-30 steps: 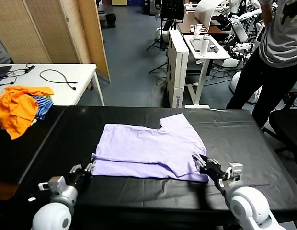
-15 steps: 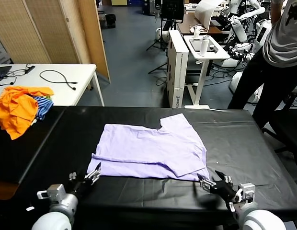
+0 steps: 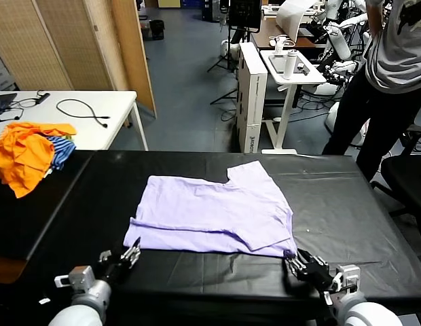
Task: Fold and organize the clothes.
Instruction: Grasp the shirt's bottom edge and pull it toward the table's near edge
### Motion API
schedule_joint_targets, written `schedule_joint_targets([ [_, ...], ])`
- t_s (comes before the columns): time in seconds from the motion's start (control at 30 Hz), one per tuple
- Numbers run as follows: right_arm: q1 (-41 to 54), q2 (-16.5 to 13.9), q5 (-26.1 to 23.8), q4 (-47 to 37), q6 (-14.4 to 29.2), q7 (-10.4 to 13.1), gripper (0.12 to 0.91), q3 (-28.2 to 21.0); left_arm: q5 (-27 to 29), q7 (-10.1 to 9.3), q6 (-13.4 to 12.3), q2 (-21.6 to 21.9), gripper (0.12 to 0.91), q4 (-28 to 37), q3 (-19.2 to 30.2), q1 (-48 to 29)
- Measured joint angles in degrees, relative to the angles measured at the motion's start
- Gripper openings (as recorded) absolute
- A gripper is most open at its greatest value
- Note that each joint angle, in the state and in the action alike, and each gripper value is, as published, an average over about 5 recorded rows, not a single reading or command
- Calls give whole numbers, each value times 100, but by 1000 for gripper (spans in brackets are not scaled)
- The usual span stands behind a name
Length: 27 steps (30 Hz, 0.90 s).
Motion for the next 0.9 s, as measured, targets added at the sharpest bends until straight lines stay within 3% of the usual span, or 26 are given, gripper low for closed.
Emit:
schedule_joint_targets([
  [0.07,-92,19,14,128,-109,76,140,46,8,-22,55,38,295,-59,-42,54],
  [0.17,-249,46,-7,332,-331,206,140,115,34,-108,195,103,170,-200,-119,178],
  [0.5,-634,59,-17,716,-672,238,143,218,352,-184,397,145,147,-803,-326,1001],
  [0.57,-683,59,-16,773,-673,253,181,242,378,-175,390,125,147,-886,-345,1157],
  [0.77,-936,46,4,1067,-674,260,519,454,524,-179,492,38,181,-1090,-380,1406],
  [0.9,-1051,28,157,1285,-674,246,759,656,561,-296,634,51,361,-1246,-441,1527],
])
